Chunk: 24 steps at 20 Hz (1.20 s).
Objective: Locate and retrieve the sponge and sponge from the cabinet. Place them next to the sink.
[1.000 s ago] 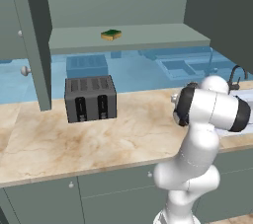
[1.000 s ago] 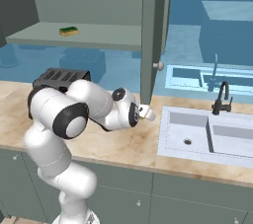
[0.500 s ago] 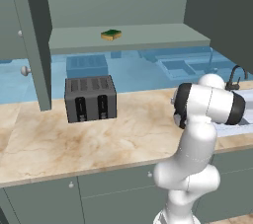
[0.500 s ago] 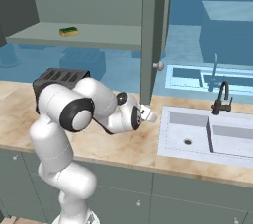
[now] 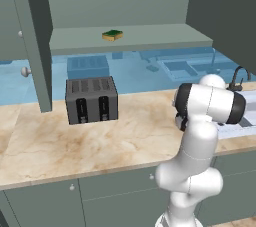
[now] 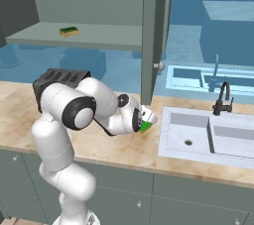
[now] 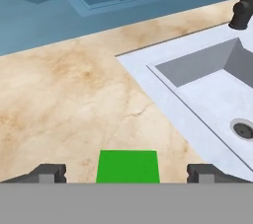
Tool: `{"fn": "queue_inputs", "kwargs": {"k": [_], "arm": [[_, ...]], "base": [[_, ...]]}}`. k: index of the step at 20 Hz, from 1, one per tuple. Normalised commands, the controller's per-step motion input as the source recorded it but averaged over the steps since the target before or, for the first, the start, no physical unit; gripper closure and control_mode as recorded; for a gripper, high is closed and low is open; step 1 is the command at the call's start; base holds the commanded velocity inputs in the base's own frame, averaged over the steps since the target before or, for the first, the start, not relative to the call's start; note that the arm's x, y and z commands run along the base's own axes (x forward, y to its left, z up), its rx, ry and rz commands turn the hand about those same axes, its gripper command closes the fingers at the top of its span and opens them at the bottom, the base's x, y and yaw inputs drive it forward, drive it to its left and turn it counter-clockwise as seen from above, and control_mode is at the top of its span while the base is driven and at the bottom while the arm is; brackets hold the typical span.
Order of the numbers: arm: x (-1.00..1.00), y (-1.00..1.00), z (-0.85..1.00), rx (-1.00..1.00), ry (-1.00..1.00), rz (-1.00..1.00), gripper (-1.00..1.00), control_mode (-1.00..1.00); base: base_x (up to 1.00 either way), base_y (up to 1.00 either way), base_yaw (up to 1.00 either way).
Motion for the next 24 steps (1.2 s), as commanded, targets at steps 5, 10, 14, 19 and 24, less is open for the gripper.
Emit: {"fn": "queue_inputs", "kwargs": {"k": [5,10,14,19,24], "arm": [[-0.04,-0.01,0.17,0.03,0.0,0.0,-1.0,-1.0],[-0.2,0.18,0.69,0.14,0.05,0.01,-1.0,-1.0],[-0.17,0.36,0.79,0.14,0.12,0.07,-1.0,-1.0],[-0.26,0.19,0.79,0.14,0.07,0.1,-1.0,-1.0],[-0.24,0.07,0.78,0.12,0.1,0.15,-1.0,-1.0]], "base": [[0.0,0.0,0.0],[0.0,0.0,0.0],[0.0,0.0,0.0],[0.0,0.0,0.0],[0.0,0.0,0.0]]}}
